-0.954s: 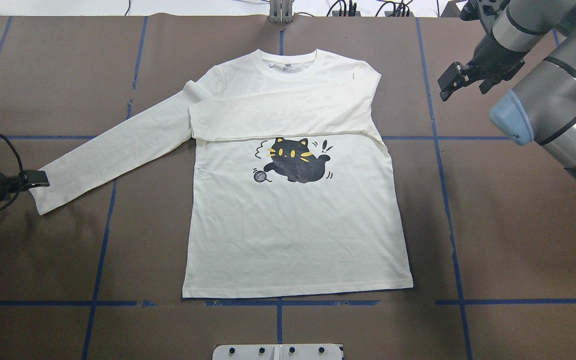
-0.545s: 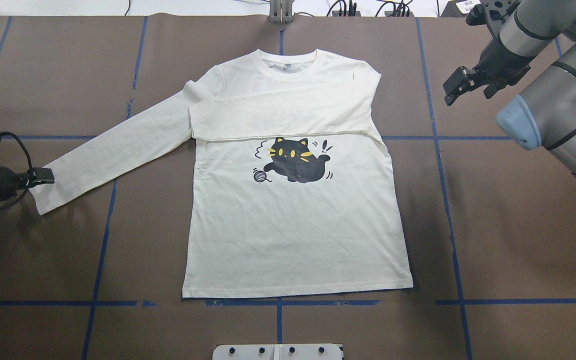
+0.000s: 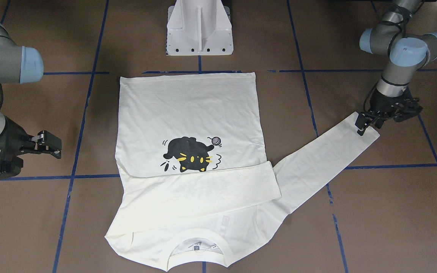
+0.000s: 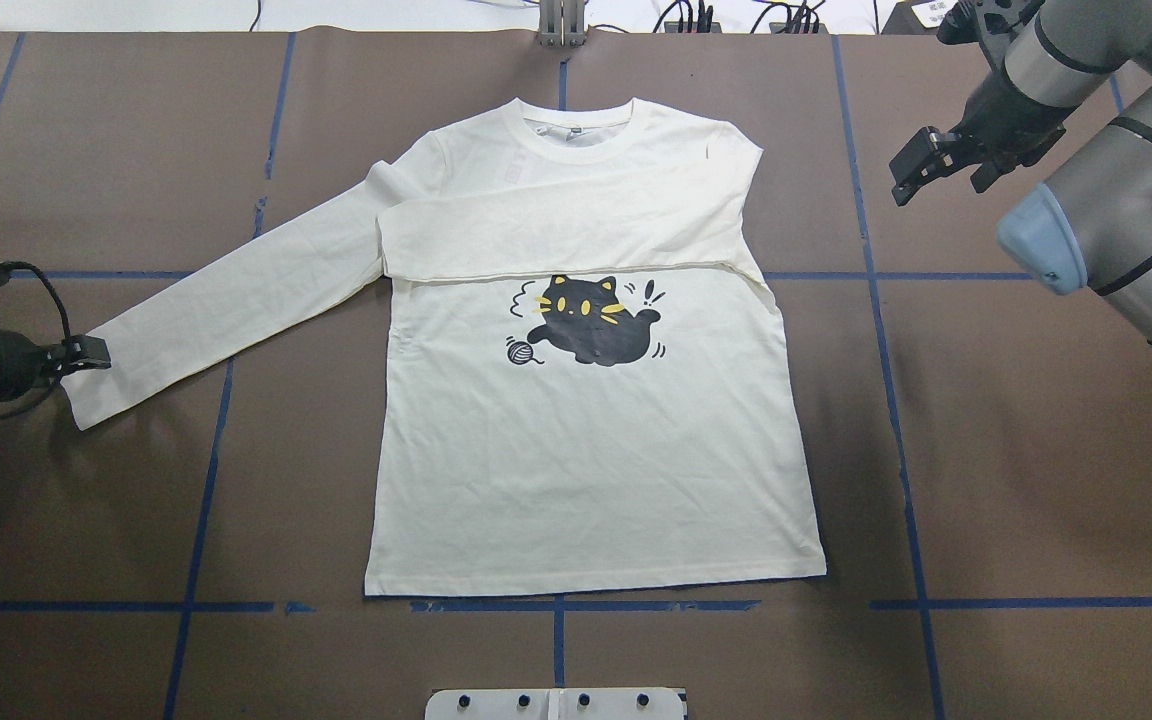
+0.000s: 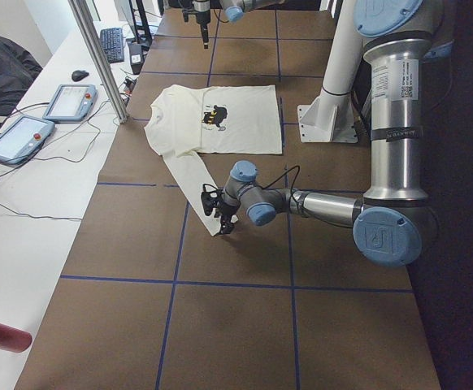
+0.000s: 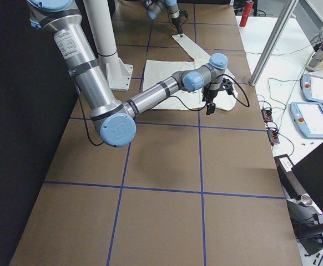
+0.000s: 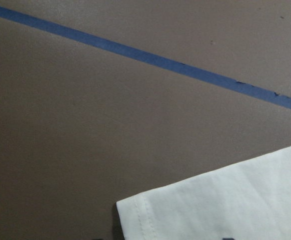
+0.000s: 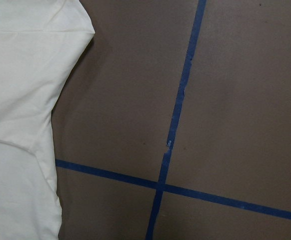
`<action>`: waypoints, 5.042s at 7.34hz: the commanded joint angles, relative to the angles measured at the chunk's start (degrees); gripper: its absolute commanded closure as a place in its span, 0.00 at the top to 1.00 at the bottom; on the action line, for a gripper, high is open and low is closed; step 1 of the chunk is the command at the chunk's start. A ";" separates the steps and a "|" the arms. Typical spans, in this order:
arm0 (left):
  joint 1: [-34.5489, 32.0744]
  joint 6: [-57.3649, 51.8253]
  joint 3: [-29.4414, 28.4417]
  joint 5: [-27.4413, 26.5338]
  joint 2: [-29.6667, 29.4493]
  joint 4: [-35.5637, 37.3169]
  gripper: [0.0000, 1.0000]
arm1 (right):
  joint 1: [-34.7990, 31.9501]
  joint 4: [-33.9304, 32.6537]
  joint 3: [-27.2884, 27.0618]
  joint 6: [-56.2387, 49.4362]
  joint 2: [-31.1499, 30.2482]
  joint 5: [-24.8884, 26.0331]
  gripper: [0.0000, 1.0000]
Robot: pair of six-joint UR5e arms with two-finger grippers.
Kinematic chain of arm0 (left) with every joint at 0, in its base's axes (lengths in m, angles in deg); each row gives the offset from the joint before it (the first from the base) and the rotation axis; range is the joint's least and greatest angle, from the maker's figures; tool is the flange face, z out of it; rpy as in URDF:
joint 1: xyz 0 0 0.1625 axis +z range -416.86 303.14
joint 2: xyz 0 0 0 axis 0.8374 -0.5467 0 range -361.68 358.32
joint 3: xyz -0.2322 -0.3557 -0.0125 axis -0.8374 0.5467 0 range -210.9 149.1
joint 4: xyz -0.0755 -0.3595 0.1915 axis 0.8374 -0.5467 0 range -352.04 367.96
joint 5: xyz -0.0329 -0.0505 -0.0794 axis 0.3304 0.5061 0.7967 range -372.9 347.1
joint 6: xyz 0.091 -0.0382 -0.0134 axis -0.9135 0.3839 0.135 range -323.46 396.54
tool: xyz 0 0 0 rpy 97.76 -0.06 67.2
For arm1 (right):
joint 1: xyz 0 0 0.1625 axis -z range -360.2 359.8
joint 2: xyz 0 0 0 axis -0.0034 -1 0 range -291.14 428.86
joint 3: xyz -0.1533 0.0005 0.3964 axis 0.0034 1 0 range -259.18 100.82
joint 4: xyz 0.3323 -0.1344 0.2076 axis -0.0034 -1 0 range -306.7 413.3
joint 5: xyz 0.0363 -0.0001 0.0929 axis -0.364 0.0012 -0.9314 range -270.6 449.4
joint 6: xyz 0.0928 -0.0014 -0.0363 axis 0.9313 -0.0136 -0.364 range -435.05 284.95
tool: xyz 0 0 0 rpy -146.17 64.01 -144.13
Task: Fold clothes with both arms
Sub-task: 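Release the sleeve and withdraw the right gripper while the left gripper grasps the other cuff, then fold the held sleeve across the shirt toward the collar with the left gripper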
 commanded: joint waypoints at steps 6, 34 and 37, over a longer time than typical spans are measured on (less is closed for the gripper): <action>-0.04 0.17 0.63 0.42 0.49 0.00 0.30 | -0.06 -0.18 0.03 0.09 0.37 -0.04 1.00; 12.26 22.85 -49.83 -6.53 -78.96 -5.80 1.00 | -5.69 1.32 -8.76 -1.67 -19.23 0.05 1.00; 11.91 18.37 -44.77 -5.82 -74.34 -2.40 1.00 | -5.34 2.45 -11.12 2.60 -19.14 -2.59 1.00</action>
